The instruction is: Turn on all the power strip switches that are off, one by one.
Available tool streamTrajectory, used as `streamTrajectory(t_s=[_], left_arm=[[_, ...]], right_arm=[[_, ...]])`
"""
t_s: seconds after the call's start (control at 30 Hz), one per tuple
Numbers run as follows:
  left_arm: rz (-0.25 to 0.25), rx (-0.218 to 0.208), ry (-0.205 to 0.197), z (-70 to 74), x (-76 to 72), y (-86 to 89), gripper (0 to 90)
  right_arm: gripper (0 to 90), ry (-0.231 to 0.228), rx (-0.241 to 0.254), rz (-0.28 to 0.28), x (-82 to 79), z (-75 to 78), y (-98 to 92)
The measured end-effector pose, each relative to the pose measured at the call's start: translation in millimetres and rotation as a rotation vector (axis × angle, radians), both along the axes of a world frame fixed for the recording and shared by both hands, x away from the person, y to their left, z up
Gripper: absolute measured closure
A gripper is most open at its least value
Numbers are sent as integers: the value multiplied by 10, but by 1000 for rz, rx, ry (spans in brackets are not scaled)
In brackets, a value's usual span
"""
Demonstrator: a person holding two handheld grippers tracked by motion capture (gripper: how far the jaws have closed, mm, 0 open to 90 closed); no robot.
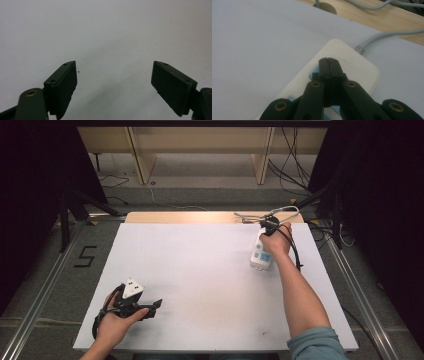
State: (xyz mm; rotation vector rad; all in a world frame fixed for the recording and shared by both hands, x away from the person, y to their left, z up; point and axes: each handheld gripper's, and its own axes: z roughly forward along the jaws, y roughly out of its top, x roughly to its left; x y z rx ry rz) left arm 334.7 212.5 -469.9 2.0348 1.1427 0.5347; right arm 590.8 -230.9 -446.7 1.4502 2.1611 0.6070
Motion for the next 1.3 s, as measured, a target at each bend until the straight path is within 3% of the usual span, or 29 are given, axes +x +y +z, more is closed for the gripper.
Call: streamTrajectory(t_s=[0.1,0.27,0.53,0.77,1.3], left_arm=[[-3,1,-2,2,7,4,208],[1,-3,1,-1,11,5,208],[0,-3,3,-2,13,6,208],[-3,-1,5,-1,12,13,208],[-3,-1,6,-1,14,10,209]], right_arm=[[900,1,-9,9,6,4,6],[900,2,24,11,20,13,-26],[900,-7,37,30,28,53,22],[900,12,-6,29,38,43,69],[900,17,-12,19,41,13,83]])
